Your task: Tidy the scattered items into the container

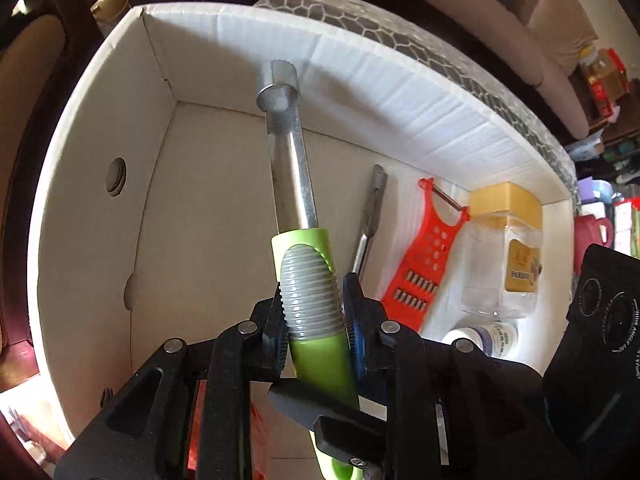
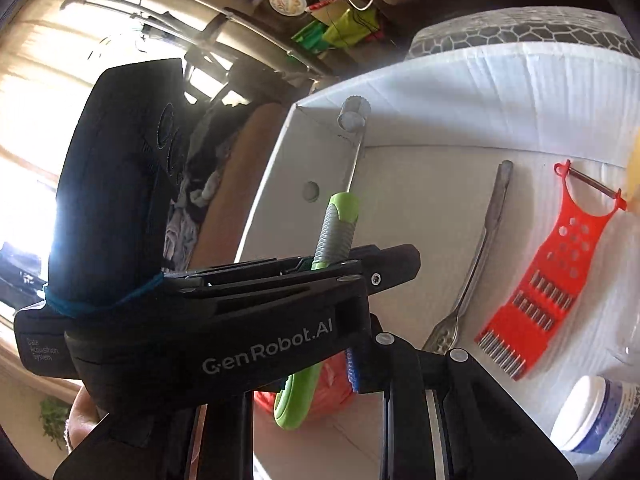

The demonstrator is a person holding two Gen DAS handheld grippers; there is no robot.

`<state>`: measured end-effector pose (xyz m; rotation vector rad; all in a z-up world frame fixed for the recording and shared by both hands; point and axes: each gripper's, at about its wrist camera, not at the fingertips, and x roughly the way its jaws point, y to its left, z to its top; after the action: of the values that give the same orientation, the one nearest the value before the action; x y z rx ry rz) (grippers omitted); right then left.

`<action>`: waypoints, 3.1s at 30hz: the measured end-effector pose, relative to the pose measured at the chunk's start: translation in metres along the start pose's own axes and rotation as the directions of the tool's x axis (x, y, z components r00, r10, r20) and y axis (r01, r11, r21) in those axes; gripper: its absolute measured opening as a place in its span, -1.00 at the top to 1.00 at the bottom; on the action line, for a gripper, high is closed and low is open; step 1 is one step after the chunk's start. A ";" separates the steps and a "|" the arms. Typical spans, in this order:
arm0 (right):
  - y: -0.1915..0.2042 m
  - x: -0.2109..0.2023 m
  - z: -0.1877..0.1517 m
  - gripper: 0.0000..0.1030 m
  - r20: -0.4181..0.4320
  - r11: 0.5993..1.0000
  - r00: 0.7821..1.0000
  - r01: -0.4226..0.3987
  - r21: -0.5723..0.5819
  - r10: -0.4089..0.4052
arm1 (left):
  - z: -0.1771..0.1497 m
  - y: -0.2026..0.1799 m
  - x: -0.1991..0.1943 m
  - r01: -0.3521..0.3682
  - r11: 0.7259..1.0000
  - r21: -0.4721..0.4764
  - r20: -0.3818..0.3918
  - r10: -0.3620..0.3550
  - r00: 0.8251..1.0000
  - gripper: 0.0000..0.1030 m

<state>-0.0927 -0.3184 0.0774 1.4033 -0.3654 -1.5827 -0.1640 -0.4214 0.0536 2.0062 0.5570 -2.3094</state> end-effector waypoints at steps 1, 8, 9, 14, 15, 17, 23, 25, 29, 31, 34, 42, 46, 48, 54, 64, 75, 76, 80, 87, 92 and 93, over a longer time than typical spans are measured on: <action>-0.007 0.006 0.003 0.56 -0.009 1.000 1.000 0.001 0.023 0.000 | 0.002 0.001 0.005 -0.012 1.000 0.004 -0.009 0.012 1.000 0.57; -0.030 0.042 0.007 0.56 -0.075 0.995 0.995 0.071 0.072 -0.066 | 0.011 0.002 0.026 -0.126 0.991 0.040 -0.021 0.127 0.992 0.48; -0.032 0.046 0.006 0.55 -0.087 0.993 0.993 0.086 0.074 -0.080 | 0.011 0.002 0.027 -0.151 0.987 0.049 -0.019 0.152 0.988 0.41; -0.035 0.056 0.004 0.03 -0.123 0.986 0.982 0.154 0.063 -0.145 | 0.000 0.006 0.023 -0.156 0.987 0.039 -0.013 0.157 0.988 0.14; -0.033 0.053 0.004 0.01 -0.116 0.984 0.980 0.170 0.053 -0.163 | -0.003 0.006 0.018 -0.154 0.987 0.034 0.001 0.154 0.988 -0.02; -0.029 0.045 0.005 -0.01 -0.097 0.982 0.979 0.185 0.026 -0.182 | -0.013 0.007 0.006 -0.146 0.989 0.024 0.046 0.145 0.988 -0.25; 0.008 -0.002 -0.007 -0.33 0.017 0.934 0.944 0.328 -0.145 -0.329 | -0.054 0.007 -0.038 -0.075 0.997 -0.001 0.119 0.075 0.990 -0.45; 0.019 -0.022 -0.019 -0.34 0.079 0.909 0.927 0.374 -0.184 -0.366 | -0.071 0.004 -0.059 -0.069 0.998 0.011 0.171 0.066 0.983 -0.60; 0.042 -0.057 -0.048 -0.57 0.201 0.844 0.878 0.476 -0.249 -0.436 | -0.102 -0.001 -0.095 -0.021 1.000 0.015 0.262 0.016 0.965 -0.84; 0.052 -0.073 -0.051 -0.75 0.245 0.825 0.863 0.499 -0.266 -0.443 | -0.120 -0.007 -0.111 -0.013 1.000 0.015 0.306 0.007 0.952 -0.85; 0.067 -0.094 -0.063 -0.76 0.300 0.804 0.844 0.524 -0.280 -0.445 | -0.135 -0.008 -0.133 -0.006 1.000 0.020 0.349 -0.001 0.937 -0.86; 0.100 -0.145 -0.109 -0.77 0.369 0.773 0.818 0.556 -0.306 -0.442 | -0.175 -0.045 -0.169 -0.014 0.999 0.037 0.434 -0.003 0.901 -0.94; 0.104 -0.172 -0.130 -0.77 0.396 0.776 0.812 0.555 -0.299 -0.429 | -0.206 -0.073 -0.180 -0.015 0.998 0.059 0.478 -0.015 0.878 -1.00; 0.096 -0.192 -0.144 -0.80 0.419 0.763 0.792 0.579 -0.287 -0.444 | -0.227 -0.096 -0.177 -0.022 0.996 0.089 0.502 -0.025 0.865 -1.00; 0.031 -0.267 -0.191 -1.00 0.439 0.739 0.721 0.653 -0.169 -0.537 | -0.271 -0.184 -0.133 -0.007 0.981 0.193 0.469 -0.086 0.879 -1.00; -0.101 -0.365 -0.256 -1.00 0.403 0.668 0.596 0.743 0.051 -0.694 | -0.305 -0.296 -0.028 -0.033 0.964 0.264 0.391 -0.076 0.917 -1.00; -0.207 -0.384 -0.300 -1.00 0.356 0.641 0.561 0.750 0.164 -0.748 | -0.323 -0.332 0.083 -0.156 0.954 0.258 0.394 0.044 0.918 -1.00; -0.214 -0.383 -0.301 -1.00 0.351 0.633 0.554 0.756 0.165 -0.754 | -0.321 -0.332 0.090 -0.162 0.954 0.252 0.390 0.053 0.919 -1.00; -0.234 -0.378 -0.304 -1.00 0.350 0.617 0.537 0.767 0.176 -0.767 | -0.313 -0.329 0.108 -0.193 0.951 0.240 0.394 0.086 0.915 -1.00; -0.253 -0.364 -0.306 -1.00 0.332 0.611 0.533 0.765 0.203 -0.778 | -0.306 -0.324 0.117 -0.200 0.952 0.230 0.408 0.092 0.908 -1.00; -0.242 -0.344 -0.302 -1.00 0.333 0.598 0.534 0.791 0.128 -0.777 | -0.307 -0.327 0.119 -0.205 0.948 0.242 0.434 0.083 0.897 -1.00; -0.242 -0.343 -0.302 -1.00 0.332 0.595 0.531 0.793 0.129 -0.780 | -0.307 -0.327 0.119 -0.206 0.948 0.244 0.438 0.082 0.895 -1.00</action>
<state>0.0273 0.1809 0.0147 1.3054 0.1573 -2.6086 0.0256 -0.0027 -0.0126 1.4800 0.0441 -2.7312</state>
